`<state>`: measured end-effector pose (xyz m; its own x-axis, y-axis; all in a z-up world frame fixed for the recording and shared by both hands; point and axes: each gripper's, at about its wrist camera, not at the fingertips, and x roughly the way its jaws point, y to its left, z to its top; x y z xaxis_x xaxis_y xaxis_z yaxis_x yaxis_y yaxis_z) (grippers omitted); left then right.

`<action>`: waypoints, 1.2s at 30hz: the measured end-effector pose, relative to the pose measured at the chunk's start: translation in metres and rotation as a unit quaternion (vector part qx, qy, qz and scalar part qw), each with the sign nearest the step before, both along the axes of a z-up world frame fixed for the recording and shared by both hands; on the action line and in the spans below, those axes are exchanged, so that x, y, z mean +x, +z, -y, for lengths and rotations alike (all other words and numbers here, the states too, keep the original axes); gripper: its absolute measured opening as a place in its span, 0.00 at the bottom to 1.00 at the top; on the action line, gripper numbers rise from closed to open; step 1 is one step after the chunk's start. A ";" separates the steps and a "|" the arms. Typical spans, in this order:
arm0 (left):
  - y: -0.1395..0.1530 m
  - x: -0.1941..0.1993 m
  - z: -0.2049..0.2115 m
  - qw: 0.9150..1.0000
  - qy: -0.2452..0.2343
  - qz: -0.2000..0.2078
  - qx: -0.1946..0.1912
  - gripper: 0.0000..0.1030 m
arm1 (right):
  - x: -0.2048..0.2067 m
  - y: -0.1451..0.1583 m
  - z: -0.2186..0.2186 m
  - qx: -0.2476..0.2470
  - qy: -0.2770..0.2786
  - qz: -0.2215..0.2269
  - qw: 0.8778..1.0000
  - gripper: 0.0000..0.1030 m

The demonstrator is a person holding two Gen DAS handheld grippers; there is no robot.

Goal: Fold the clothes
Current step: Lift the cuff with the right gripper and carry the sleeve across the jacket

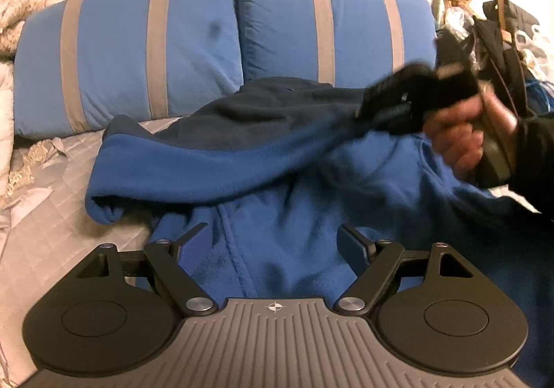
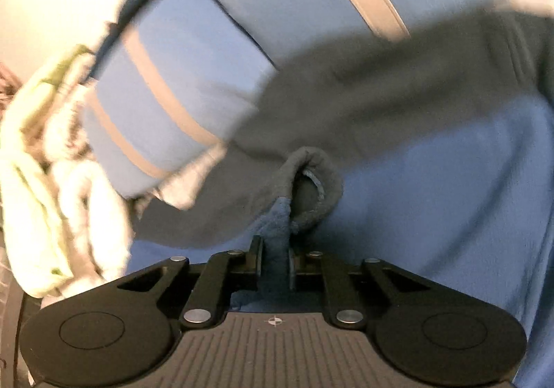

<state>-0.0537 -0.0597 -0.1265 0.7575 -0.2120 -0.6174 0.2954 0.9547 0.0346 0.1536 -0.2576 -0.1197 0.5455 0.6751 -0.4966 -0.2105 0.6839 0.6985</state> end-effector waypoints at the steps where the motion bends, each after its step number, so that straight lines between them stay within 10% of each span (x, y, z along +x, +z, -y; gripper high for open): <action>1: 0.000 0.001 -0.001 1.000 0.001 -0.002 -0.003 0.77 | -0.001 0.010 0.000 -0.002 -0.001 0.018 1.000 0.15; 7: 0.002 -0.002 0.001 1.000 0.014 0.007 0.010 0.77 | -0.013 0.073 0.020 -0.002 -0.028 0.103 0.994 0.15; 14: 0.055 -0.019 -0.035 0.985 0.015 0.167 0.035 0.81 | -0.031 0.107 0.059 -0.023 -0.046 0.141 0.989 0.15; 21: 0.008 0.055 -0.041 0.967 -0.049 0.098 0.229 0.81 | -0.035 0.118 0.077 -0.004 -0.065 0.139 0.988 0.15; 32: -0.064 0.136 -0.045 0.977 -0.038 0.059 0.200 0.81 | -0.016 0.139 0.083 0.011 -0.066 0.153 0.986 0.15; 36: -0.079 0.147 -0.036 0.968 -0.042 0.067 0.240 0.81 | -0.005 0.144 0.089 0.011 -0.077 0.159 0.984 0.15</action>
